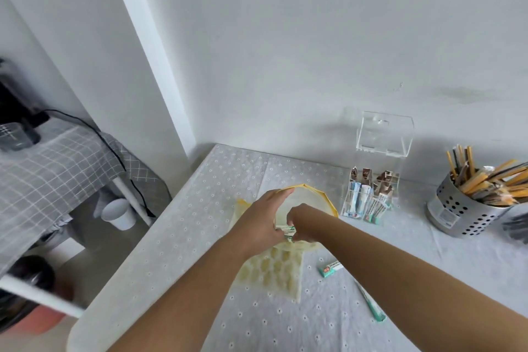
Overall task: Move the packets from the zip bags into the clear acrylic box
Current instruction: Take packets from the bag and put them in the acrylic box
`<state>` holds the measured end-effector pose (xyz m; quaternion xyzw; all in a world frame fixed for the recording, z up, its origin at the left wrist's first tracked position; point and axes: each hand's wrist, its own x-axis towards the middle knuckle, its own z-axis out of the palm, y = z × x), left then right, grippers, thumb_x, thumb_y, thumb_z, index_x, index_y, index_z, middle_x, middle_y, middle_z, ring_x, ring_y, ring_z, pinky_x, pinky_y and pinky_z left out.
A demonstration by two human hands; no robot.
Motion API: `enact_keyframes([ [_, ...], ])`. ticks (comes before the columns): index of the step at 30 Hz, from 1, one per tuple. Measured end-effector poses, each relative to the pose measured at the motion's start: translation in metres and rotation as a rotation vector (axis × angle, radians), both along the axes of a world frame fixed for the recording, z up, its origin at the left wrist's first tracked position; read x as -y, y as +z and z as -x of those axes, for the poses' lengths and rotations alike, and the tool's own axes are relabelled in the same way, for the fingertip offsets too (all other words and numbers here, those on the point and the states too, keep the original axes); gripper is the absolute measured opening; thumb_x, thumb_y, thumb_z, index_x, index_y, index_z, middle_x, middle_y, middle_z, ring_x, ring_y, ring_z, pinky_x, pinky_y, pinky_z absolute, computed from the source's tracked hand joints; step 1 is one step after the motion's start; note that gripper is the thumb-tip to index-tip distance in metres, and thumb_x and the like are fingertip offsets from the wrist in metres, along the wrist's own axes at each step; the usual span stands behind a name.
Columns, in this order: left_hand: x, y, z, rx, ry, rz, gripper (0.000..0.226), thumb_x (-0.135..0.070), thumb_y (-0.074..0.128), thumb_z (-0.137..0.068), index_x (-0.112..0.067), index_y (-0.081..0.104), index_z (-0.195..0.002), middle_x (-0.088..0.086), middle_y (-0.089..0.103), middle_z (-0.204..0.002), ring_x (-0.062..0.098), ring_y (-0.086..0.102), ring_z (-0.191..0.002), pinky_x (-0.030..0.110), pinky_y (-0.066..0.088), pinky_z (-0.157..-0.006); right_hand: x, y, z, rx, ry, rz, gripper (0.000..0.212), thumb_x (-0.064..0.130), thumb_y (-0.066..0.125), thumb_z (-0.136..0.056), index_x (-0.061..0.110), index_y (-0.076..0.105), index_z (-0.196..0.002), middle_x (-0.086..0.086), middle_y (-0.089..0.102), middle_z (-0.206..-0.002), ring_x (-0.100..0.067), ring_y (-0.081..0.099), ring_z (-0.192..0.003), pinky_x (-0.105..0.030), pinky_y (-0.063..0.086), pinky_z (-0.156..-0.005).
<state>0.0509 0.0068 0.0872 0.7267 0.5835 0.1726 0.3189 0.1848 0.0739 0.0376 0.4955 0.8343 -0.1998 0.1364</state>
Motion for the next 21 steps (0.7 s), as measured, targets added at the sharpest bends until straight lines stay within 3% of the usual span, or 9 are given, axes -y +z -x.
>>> enact_keyframes([
  [3,0.004,-0.001,0.007,-0.006,0.010,-0.002,0.083,0.001,0.056,-0.076,-0.038,0.028,-0.144,-0.015,0.033,-0.143,0.006,0.047,-0.071,0.007,0.038,-0.066,-0.005,-0.017,0.009,0.075,-0.005,0.039,0.048,0.034,0.066,-0.084,0.002,0.059,-0.119,-0.014,0.065,-0.117,-0.028,0.059,-0.109,-0.033,0.048,-0.091],
  [6,0.007,-0.005,0.012,-0.004,0.020,0.004,0.083,0.002,0.054,-0.077,-0.039,0.027,-0.144,-0.016,0.032,-0.144,0.016,0.054,-0.089,0.007,0.037,-0.068,-0.009,-0.029,0.016,0.086,-0.021,0.041,0.050,0.044,0.062,-0.083,0.004,0.061,-0.113,-0.012,0.066,-0.112,-0.024,0.059,-0.091,-0.033,0.047,-0.083],
  [10,0.008,-0.010,0.015,0.015,0.041,0.022,0.082,0.002,0.055,-0.078,-0.036,0.027,-0.145,-0.015,0.031,-0.146,0.022,0.054,-0.109,0.011,0.038,-0.078,-0.011,-0.037,0.020,0.086,-0.017,0.028,0.064,0.047,0.066,-0.079,0.008,0.051,-0.127,-0.010,0.059,-0.120,-0.026,0.055,-0.111,-0.035,0.047,-0.094],
  [14,0.006,-0.009,0.015,-0.002,0.050,0.033,0.081,0.002,0.055,-0.078,-0.035,0.027,-0.145,-0.014,0.030,-0.147,0.023,0.053,-0.111,0.016,0.040,-0.086,-0.016,-0.043,0.025,0.098,-0.025,0.041,0.057,0.045,0.061,-0.085,0.007,0.049,-0.126,-0.010,0.057,-0.119,-0.026,0.055,-0.111,-0.036,0.047,-0.092],
  [16,0.005,-0.011,0.014,-0.007,0.050,0.043,0.082,0.004,0.054,-0.078,-0.036,0.027,-0.145,-0.015,0.031,-0.146,0.022,0.055,-0.109,0.015,0.042,-0.083,-0.018,-0.045,0.027,0.105,-0.024,0.070,0.050,0.044,0.058,-0.087,0.005,0.058,-0.117,-0.006,0.062,-0.096,-0.025,0.058,-0.096,-0.033,0.047,-0.081],
  [18,0.004,-0.012,0.014,-0.009,0.050,0.054,0.083,0.005,0.054,-0.077,-0.037,0.028,-0.144,-0.016,0.031,-0.146,0.020,0.056,-0.105,0.015,0.042,-0.080,-0.019,-0.048,0.027,0.105,-0.029,0.078,0.047,0.044,0.059,-0.087,0.003,0.064,-0.108,-0.002,0.055,-0.076,-0.022,0.053,-0.081,-0.031,0.043,-0.072],
  [21,0.004,-0.014,0.014,-0.008,0.052,0.064,0.083,0.003,0.056,-0.078,-0.037,0.027,-0.145,-0.015,0.031,-0.146,0.020,0.056,-0.104,0.014,0.041,-0.078,-0.019,-0.054,0.026,0.097,-0.036,0.079,0.047,0.043,0.064,-0.084,0.005,0.061,-0.112,-0.006,0.058,-0.096,-0.022,0.055,-0.089,-0.032,0.045,-0.078],
])
